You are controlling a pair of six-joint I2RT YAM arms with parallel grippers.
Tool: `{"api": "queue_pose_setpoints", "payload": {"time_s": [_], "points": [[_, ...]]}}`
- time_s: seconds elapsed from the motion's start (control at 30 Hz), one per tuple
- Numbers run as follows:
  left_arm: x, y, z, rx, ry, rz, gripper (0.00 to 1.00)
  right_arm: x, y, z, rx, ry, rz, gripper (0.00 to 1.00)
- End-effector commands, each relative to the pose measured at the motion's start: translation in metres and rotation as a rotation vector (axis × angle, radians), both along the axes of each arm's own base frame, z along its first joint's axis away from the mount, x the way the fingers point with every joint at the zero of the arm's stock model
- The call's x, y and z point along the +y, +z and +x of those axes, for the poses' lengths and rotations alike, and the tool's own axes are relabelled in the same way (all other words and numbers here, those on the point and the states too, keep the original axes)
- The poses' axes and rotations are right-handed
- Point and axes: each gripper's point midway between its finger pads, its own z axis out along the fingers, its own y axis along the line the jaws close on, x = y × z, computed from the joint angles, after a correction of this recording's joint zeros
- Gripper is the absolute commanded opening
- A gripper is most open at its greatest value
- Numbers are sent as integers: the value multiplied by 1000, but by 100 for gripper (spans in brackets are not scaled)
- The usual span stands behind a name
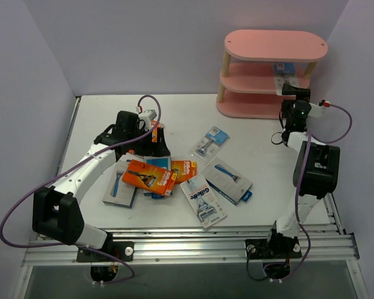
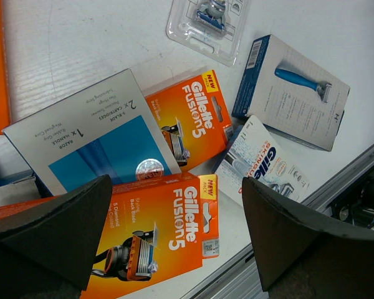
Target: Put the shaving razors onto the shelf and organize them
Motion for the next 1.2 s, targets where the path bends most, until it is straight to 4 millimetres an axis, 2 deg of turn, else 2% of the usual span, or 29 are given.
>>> {"api": "queue_pose_setpoints", "payload": {"time_s": [0.0,0.07,0.13,0.17,0.23,0.3,0.43,0.47,0.53,0.57,0.63,0.67,0.73,0.77,0.83,0.87,0.9,0.97,1.0,1.07,1.1,1.17], "points": [[-3,29,12,-93,-2,-35,94,9,62,-15,-130,55,-70,83],[-2,29,13,-98,4,-29,94,12,53,-21,-108,68,-65,84],[-1,29,13,-100,5,-23,94,14,54,-29,-104,80,-64,84],[0,28,13,-99,8,-19,94,15,45,-35,-83,84,-59,84],[1,28,14,-103,11,-12,94,16,47,-45,-84,87,-61,84],[4,27,15,-104,19,-1,94,19,39,-58,-64,100,-61,84],[7,26,16,-106,26,16,94,35,25,-81,-21,152,-85,84],[7,26,16,-105,29,19,94,42,28,-87,-24,175,-95,84],[11,26,18,-112,40,31,94,53,11,-99,25,209,-119,83],[12,27,18,-117,43,35,94,60,13,-104,27,233,-134,83],[15,27,19,-125,56,48,94,76,-1,-112,87,283,-172,83],[16,28,20,-129,60,52,94,84,1,-115,89,304,-195,83],[20,27,22,-129,72,64,94,100,-8,-119,138,363,-246,83],[22,26,23,-129,79,68,94,118,-9,-121,148,408,-263,83],[26,25,25,-129,96,82,94,138,-16,-125,185,484,-312,82],[28,25,26,-130,102,86,94,156,-21,-127,198,531,-326,82],[29,25,26,-131,105,91,94,166,-29,-131,231,564,-338,81],[34,24,28,-137,121,106,94,184,-35,-133,258,615,-403,78],[35,25,28,-142,124,110,94,200,-46,-140,310,644,-427,76],[38,26,29,-147,133,116,94,216,-48,-140,339,674,-499,73],[39,26,30,-147,135,117,94,234,-55,-149,379,716,-522,72],[42,27,31,-149,145,119,94,244,-55,-146,412,707,-557,69]]}}
